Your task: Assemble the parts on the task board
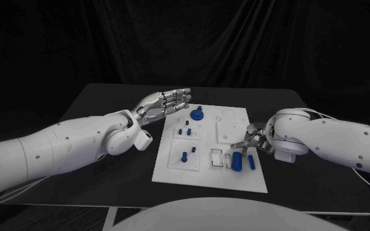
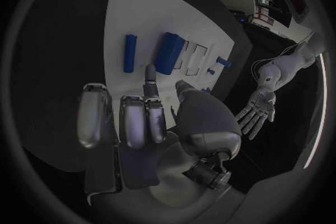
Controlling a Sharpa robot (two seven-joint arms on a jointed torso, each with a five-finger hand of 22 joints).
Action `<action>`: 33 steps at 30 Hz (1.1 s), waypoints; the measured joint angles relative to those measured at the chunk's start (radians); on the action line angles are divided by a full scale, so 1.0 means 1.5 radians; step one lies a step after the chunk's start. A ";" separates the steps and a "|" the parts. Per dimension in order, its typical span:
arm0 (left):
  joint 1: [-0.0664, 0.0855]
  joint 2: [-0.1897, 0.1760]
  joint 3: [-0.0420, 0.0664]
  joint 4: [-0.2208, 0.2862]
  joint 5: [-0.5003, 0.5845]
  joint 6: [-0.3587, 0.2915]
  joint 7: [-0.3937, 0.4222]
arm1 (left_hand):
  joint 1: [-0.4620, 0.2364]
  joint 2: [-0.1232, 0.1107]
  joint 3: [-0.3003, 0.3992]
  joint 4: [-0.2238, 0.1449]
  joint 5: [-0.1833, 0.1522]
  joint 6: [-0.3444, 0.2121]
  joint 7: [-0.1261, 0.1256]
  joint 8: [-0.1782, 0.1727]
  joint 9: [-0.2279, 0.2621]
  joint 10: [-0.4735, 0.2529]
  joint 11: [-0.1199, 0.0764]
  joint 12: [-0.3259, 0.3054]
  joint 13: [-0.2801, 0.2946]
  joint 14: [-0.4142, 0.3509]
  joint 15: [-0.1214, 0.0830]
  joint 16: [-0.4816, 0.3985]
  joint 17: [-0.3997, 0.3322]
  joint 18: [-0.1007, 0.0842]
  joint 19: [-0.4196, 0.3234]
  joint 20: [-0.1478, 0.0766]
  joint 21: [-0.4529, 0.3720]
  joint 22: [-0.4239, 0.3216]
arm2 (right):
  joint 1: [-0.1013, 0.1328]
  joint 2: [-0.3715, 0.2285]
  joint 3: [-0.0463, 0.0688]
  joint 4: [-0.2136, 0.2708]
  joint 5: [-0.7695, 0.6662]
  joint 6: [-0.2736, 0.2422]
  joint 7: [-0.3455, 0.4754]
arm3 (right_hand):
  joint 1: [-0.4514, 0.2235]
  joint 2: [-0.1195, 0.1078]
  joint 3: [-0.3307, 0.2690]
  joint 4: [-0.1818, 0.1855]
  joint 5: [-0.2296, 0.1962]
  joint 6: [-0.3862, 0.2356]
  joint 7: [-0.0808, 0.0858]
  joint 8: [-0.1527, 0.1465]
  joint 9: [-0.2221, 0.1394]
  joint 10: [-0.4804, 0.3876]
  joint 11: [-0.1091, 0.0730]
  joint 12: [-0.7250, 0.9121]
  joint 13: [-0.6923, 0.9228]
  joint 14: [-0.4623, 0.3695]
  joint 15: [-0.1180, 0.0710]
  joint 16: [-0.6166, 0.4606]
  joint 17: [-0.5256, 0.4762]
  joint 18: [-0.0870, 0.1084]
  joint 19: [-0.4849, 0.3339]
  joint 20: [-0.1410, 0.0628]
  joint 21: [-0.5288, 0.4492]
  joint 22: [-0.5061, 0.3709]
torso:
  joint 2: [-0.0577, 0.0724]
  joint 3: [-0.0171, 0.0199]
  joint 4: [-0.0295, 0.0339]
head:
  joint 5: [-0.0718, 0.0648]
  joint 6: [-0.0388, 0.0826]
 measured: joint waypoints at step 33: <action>-0.001 0.002 0.000 -0.001 0.000 0.008 -0.010 | 0.003 0.003 0.005 0.002 0.000 0.014 0.004 0.003 0.001 0.000 0.000 0.000 0.000 0.002 0.002 0.003 0.000 0.000 0.000 0.000 -0.003 -0.003 | -0.016 0.034 0.001 -0.030 -0.027 0.047 -0.006 | 0.018 -0.012 -0.016 -0.014 0.033 -0.045 0.007 0.022 0.045 -0.002 0.007 0.000 0.000 -0.001 0.005 -0.016 0.000 0.000 0.000 0.005 -0.029 0.000 | 0.000 -0.0001 0.0003 | 0.000 0.000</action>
